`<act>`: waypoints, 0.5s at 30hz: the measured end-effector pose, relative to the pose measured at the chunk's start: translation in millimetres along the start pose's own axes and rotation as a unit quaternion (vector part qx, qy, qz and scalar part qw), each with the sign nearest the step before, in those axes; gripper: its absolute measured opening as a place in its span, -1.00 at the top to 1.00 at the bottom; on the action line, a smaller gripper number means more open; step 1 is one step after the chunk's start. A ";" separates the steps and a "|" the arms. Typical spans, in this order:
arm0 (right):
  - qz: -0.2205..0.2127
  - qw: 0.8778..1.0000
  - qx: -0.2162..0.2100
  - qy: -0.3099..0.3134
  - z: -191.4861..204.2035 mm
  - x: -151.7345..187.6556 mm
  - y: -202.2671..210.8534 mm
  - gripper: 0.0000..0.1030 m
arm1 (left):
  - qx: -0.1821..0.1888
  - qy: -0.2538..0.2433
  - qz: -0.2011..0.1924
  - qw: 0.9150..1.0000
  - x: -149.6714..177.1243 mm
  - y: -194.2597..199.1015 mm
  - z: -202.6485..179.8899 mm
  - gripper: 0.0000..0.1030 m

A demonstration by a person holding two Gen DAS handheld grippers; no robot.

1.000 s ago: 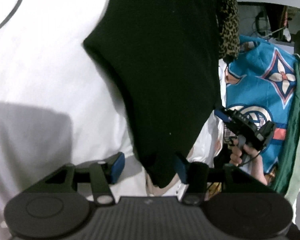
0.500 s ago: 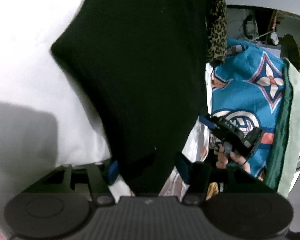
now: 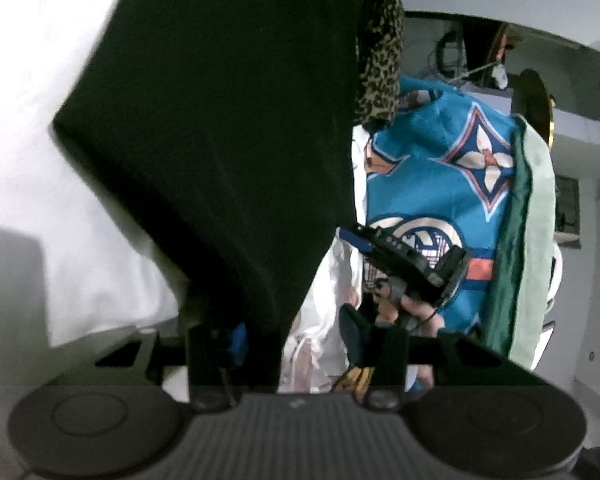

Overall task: Fold clothes
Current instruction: 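Hold the hoodie with the left gripper while the right gripper presses the fold flat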

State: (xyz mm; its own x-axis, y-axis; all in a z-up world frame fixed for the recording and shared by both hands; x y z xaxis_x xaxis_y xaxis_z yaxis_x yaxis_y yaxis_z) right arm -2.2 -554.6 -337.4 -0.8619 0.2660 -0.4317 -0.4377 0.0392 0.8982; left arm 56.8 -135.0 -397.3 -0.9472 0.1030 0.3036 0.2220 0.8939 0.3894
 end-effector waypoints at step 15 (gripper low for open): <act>0.001 1.000 0.001 -0.001 -3.5 1.7 2.6 0.07 | -0.045 -0.018 0.012 0.999 8.4 -29.4 10.4 0.11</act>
State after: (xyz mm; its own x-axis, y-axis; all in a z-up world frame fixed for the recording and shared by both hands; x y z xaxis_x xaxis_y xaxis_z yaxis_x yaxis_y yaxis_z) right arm -5.6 -557.4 -336.1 -0.8624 0.2684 -0.4292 -0.4351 0.0402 0.8995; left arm 39.9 -155.8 -415.2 -0.9487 0.1412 0.2828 0.2632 0.8483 0.4594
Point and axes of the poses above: each gripper's, at about its wrist camera, not at the fingertips, and y roughly against the way its jaws point, z to its left, x to its underside, the point moved 1 cm from there along -y, roughly the way its jaws point, and after that the axes turned 12 degrees about y, right-handed, at the moved point
